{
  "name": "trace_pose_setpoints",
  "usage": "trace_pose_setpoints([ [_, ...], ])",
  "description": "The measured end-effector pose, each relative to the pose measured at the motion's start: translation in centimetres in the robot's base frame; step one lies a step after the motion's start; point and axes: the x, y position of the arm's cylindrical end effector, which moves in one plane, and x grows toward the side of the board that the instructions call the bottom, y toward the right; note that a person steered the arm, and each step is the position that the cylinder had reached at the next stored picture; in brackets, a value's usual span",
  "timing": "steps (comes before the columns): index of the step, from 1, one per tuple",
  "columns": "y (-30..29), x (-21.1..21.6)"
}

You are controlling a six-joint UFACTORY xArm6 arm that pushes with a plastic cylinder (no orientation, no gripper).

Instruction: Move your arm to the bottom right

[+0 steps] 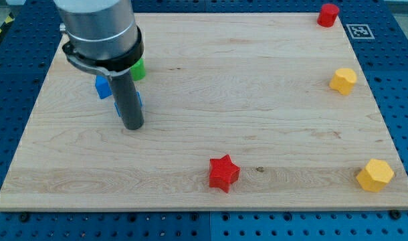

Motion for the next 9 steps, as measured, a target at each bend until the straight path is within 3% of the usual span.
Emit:
trace_pose_setpoints([
  [2, -1.4, -5.3],
  [3, -0.9, -5.3],
  [5, 4.4, 2.1],
  [7, 5.2, 2.1],
  [9, 13.9, -0.7],
])
